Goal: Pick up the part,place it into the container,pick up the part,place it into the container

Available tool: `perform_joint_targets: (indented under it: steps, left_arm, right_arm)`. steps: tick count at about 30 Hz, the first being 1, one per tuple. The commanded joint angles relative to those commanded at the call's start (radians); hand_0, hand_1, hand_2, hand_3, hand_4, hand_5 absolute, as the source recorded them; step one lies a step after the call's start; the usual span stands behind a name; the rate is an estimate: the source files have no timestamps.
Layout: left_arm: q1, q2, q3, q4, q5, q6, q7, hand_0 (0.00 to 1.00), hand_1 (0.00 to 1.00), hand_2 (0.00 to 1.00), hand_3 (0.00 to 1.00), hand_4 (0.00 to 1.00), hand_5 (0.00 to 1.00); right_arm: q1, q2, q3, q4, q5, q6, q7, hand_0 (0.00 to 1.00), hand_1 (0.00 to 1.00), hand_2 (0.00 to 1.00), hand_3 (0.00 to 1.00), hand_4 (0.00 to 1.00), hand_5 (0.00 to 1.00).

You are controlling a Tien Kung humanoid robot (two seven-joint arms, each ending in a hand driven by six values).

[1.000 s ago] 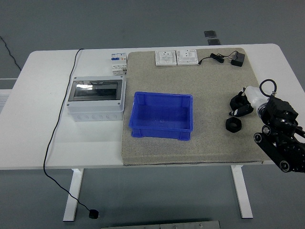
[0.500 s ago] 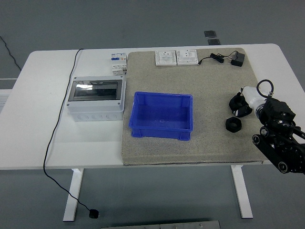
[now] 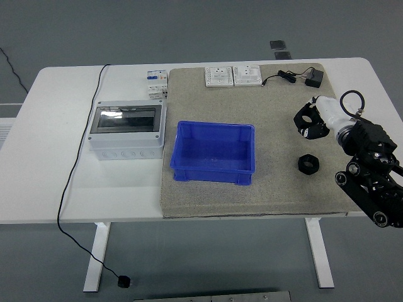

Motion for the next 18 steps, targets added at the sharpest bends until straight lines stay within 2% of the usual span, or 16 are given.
perform_joint_targets:
  steps: [3, 4, 8, 9, 10, 14, 15, 16, 18]
  left_arm:
    - [0.002, 0.000, -0.003, 0.000, 0.002, 0.001, -0.001, 0.733, 0.652, 0.668, 0.603, 0.661, 0.512]
    - [0.003, 0.000, -0.005, 0.000, 0.006, 0.001, -0.001, 0.733, 0.652, 0.667, 0.603, 0.661, 0.511]
    - [0.002, 0.001, -0.010, 0.000, 0.014, 0.002, 0.000, 0.733, 0.652, 0.667, 0.603, 0.661, 0.511]
    - [0.002, 0.001, -0.011, 0.000, 0.016, 0.002, 0.000, 0.733, 0.652, 0.667, 0.603, 0.661, 0.511]
    - [0.001, 0.001, -0.012, 0.000, 0.017, 0.002, 0.000, 0.732, 0.649, 0.667, 0.603, 0.661, 0.512]
    - [0.000, 0.002, -0.014, 0.000, 0.023, 0.002, 0.000, 0.732, 0.649, 0.667, 0.603, 0.661, 0.512]
    - [0.000, 0.002, -0.015, 0.000, 0.024, 0.002, 0.000, 0.732, 0.649, 0.667, 0.603, 0.661, 0.512]
    - [0.000, 0.002, -0.015, 0.000, 0.025, 0.002, 0.000, 0.733, 0.651, 0.666, 0.602, 0.661, 0.512]
    - [0.000, 0.002, -0.015, 0.000, 0.025, 0.002, 0.000, 0.733, 0.651, 0.666, 0.602, 0.661, 0.512]
  right_arm:
    - [0.008, -0.006, -0.040, 0.073, 0.057, -0.026, 0.033, 0.384, 0.422, 0.487, 0.458, 0.200, 0.002]
    - [0.015, -0.005, -0.063, 0.102, 0.071, -0.045, 0.054, 0.477, 0.458, 0.487, 0.462, 0.229, 0.002]
    - [0.040, 0.013, -0.150, 0.186, 0.066, -0.123, 0.129, 0.477, 0.458, 0.487, 0.462, 0.229, 0.002]
    - [0.045, 0.020, -0.170, 0.193, 0.057, -0.136, 0.142, 0.477, 0.458, 0.487, 0.462, 0.229, 0.002]
    - [0.050, 0.027, -0.194, 0.198, 0.042, -0.148, 0.155, 0.583, 0.535, 0.505, 0.488, 0.259, 0.002]
    - [0.068, 0.042, -0.272, 0.203, -0.034, -0.171, 0.179, 0.583, 0.535, 0.505, 0.488, 0.259, 0.002]
    - [0.072, 0.043, -0.285, 0.203, -0.053, -0.169, 0.179, 0.583, 0.535, 0.505, 0.488, 0.259, 0.002]
    - [0.075, 0.042, -0.294, 0.202, -0.065, -0.166, 0.179, 0.624, 0.565, 0.532, 0.521, 0.264, 0.002]
    - [0.083, 0.040, -0.315, 0.197, -0.084, -0.151, 0.175, 0.624, 0.565, 0.532, 0.521, 0.264, 0.002]
